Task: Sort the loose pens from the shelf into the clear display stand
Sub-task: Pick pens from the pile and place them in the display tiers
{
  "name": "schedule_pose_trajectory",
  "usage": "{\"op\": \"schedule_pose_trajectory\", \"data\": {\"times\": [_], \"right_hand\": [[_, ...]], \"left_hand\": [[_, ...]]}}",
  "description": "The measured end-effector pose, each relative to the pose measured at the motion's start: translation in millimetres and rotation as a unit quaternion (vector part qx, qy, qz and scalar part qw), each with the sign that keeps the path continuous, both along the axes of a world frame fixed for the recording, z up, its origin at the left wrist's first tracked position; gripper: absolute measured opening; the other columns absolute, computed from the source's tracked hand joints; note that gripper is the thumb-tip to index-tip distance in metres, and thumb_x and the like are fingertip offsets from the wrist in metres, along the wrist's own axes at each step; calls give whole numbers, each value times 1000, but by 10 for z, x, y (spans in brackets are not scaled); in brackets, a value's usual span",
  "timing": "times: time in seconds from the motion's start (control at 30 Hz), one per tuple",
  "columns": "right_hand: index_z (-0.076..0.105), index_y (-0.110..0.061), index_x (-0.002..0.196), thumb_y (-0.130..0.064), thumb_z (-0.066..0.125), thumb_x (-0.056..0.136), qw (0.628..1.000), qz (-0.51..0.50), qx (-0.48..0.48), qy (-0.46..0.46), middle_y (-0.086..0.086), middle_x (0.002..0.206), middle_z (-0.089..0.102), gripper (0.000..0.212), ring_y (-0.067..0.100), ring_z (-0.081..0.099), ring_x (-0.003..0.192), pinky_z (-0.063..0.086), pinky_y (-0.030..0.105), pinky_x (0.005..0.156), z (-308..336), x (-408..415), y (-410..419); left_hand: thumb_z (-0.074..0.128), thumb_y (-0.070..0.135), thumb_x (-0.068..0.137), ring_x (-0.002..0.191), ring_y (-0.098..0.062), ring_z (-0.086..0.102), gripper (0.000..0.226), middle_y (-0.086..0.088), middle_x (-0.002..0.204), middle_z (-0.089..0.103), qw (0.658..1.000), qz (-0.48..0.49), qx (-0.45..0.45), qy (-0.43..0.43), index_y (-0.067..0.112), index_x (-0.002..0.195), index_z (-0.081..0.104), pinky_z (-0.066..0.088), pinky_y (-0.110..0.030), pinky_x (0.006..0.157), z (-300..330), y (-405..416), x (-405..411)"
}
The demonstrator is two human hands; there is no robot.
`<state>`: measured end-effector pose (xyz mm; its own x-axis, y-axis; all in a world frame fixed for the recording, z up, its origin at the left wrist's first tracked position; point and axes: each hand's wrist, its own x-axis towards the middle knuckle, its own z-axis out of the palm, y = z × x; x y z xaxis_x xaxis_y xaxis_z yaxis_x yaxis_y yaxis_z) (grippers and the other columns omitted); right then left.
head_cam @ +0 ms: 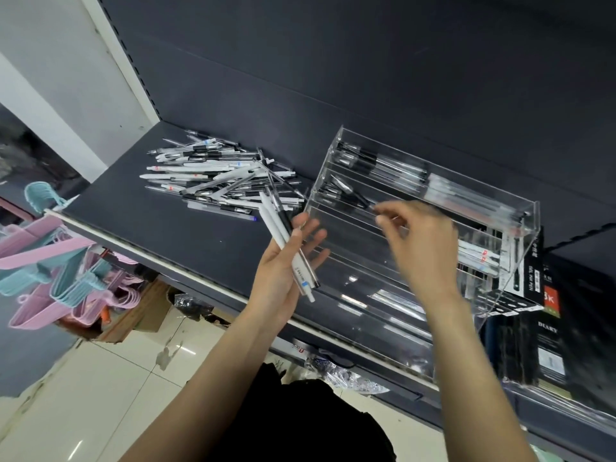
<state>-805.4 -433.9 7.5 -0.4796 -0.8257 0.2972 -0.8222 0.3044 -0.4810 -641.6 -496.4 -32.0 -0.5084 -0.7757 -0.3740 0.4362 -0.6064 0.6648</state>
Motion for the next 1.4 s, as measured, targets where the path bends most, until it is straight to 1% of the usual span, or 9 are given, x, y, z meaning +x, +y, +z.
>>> {"op": "schedule_pose_trajectory", "data": {"times": [0.17,0.27,0.4,0.8,0.93,1.07,1.23,1.3,1.4], "right_hand": [[73,-18,102,-17,63,89,987,15,108,121,1,99,68,17,26,65,86,51,34,71,-60,-343,-247],[72,-21,106,-20,60,91,980,46,146,126,-1,104,68,19,24,65,92,51,34,71,-110,-348,-382],[70,-25,110,-21,57,93,979,59,149,124,0,108,69,21,24,64,98,53,36,74,-169,-319,-451],[66,-15,115,-13,48,96,993,19,82,85,5,111,66,26,25,58,105,46,39,91,-267,-156,-402],[67,-16,110,-17,54,94,998,60,0,-32,1,102,68,21,14,61,92,48,27,84,-137,250,-226],[65,-22,108,-28,61,89,984,96,46,-144,-9,97,68,20,4,61,83,50,18,75,-156,625,-122],[68,-20,105,-19,65,87,964,78,27,-254,-9,92,70,18,0,63,81,50,13,75,-154,566,-125],[69,-22,104,-19,64,87,982,50,-1,-182,-7,92,70,18,6,64,77,52,18,72,-111,387,-96],[71,-19,102,-16,63,88,999,-27,-23,40,1,94,68,16,21,64,70,55,34,63,-82,-49,-72]], "left_hand": [[39,15,101,54,-5,44,23,4,68,49,997,41,60,-2,12,111,59,47,-22,70,-122,-118,94],[41,17,101,49,-5,34,23,6,60,39,996,47,79,-18,11,109,61,42,-19,58,-143,-168,110],[41,21,101,48,-4,37,24,6,59,39,996,43,82,-12,10,108,62,41,-22,65,-122,-200,117],[37,18,101,105,-10,63,28,4,111,67,997,-5,50,52,18,117,60,48,-34,94,-76,-182,21],[43,22,95,117,-13,57,27,3,127,61,998,-12,32,55,19,116,61,46,-37,96,-17,-149,-27],[36,20,99,98,-11,66,33,6,111,68,996,-31,23,79,13,123,58,55,-27,75,56,-98,-77],[42,25,93,123,-23,53,44,-2,135,57,997,-41,-5,61,12,135,50,53,-34,92,32,-65,-101],[41,24,95,114,-20,60,38,-2,127,63,998,-39,-13,53,17,131,52,52,-33,93,17,-80,-99],[39,19,100,74,-8,61,27,2,88,64,999,-11,10,39,17,117,59,51,-21,75,-27,-124,-44]]}}
